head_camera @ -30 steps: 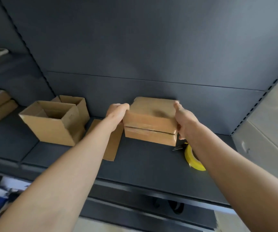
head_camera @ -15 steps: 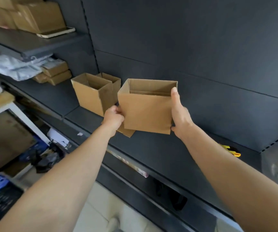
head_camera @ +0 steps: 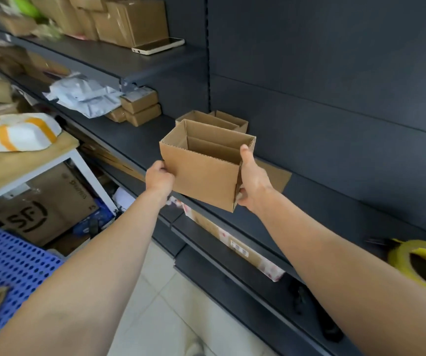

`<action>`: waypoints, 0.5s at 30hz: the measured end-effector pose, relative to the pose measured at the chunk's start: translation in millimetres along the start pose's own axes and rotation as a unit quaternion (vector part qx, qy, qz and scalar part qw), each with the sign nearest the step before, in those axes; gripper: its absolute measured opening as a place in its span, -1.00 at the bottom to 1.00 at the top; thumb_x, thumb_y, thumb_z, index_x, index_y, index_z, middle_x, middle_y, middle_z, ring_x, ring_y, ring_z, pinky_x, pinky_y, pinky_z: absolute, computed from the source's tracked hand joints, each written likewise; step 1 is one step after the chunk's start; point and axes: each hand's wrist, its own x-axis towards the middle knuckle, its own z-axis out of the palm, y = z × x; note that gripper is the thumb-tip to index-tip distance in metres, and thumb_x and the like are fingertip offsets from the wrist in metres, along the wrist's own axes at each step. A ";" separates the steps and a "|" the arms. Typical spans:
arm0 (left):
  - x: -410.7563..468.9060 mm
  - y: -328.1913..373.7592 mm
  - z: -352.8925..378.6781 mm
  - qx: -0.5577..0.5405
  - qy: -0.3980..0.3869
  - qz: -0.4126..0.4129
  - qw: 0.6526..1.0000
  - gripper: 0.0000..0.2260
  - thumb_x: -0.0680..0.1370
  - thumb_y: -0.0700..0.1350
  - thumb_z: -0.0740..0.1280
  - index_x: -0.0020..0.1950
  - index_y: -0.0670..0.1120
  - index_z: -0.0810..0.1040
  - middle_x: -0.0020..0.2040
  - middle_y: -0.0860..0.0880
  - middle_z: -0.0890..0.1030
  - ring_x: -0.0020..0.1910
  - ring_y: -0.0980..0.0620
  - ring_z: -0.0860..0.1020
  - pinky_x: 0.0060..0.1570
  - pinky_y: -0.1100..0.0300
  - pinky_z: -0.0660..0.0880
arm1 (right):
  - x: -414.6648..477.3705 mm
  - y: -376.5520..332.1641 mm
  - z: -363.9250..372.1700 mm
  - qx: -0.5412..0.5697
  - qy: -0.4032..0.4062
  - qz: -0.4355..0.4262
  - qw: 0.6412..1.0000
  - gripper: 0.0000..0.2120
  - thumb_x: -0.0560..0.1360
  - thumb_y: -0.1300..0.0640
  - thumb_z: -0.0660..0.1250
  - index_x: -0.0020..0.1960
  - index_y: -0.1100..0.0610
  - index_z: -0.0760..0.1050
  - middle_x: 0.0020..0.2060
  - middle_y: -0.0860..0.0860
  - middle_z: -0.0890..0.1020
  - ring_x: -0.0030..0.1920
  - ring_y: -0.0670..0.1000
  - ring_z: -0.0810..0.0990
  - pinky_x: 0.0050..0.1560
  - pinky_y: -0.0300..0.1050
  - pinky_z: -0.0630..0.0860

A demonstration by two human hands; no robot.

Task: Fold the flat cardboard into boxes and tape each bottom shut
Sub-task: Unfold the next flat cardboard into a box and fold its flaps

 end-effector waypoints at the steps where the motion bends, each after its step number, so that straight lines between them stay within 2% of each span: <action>1: 13.7 -1.4 -7.6 0.002 -0.005 -0.005 1.000 -0.70 0.44 -0.44 0.14 -0.08 -0.07 0.49 -0.04 -0.14 0.56 -0.04 -0.11 0.52 -0.05 0.05 0.49 | 5.5 2.4 15.7 -0.001 0.002 0.003 1.000 -0.26 0.36 -0.45 0.19 0.35 0.03 0.33 0.07 0.04 0.58 0.04 0.11 0.57 0.17 0.15 0.50; 3: 39.5 -5.4 -17.2 0.008 -0.018 -0.015 1.000 -0.68 0.46 -0.45 0.16 0.00 -0.07 0.49 -0.02 -0.12 0.56 0.02 -0.12 0.53 0.06 0.01 0.53 | 18.1 7.8 42.3 -0.002 0.014 0.009 1.000 -0.27 0.38 -0.43 0.19 0.36 0.03 0.31 0.09 0.04 0.57 0.06 0.12 0.55 0.20 0.16 0.47; 7: 79.2 -11.4 -22.9 0.016 -0.047 -0.024 0.998 -0.72 0.48 -0.42 0.18 0.04 -0.09 0.46 -0.01 -0.10 0.53 0.06 -0.13 0.53 0.15 0.00 0.51 | 44.8 20.5 77.5 -0.007 0.037 0.030 0.999 -0.21 0.35 -0.43 0.21 0.40 0.04 0.27 0.20 0.07 0.54 0.15 0.16 0.53 0.26 0.17 0.43; 9: 94.2 -16.0 -22.4 0.011 -0.068 -0.038 0.997 -0.71 0.50 -0.41 0.19 0.09 -0.08 0.45 0.04 -0.08 0.53 0.12 -0.12 0.52 0.21 -0.02 0.49 | 55.2 24.9 87.8 -0.009 0.044 0.040 0.998 -0.23 0.39 -0.40 0.22 0.42 0.06 0.27 0.23 0.08 0.52 0.18 0.16 0.51 0.28 0.17 0.43; 15: 126.1 -29.7 -14.2 -0.012 -0.117 -0.063 0.991 -0.63 0.48 -0.41 0.23 0.24 -0.13 0.48 0.09 -0.11 0.58 0.13 -0.14 0.55 0.20 -0.05 0.51 | 81.8 29.8 104.6 -0.008 0.050 0.055 0.997 -0.33 0.45 -0.32 0.24 0.38 0.08 0.30 0.21 0.10 0.53 0.18 0.15 0.50 0.26 0.16 0.45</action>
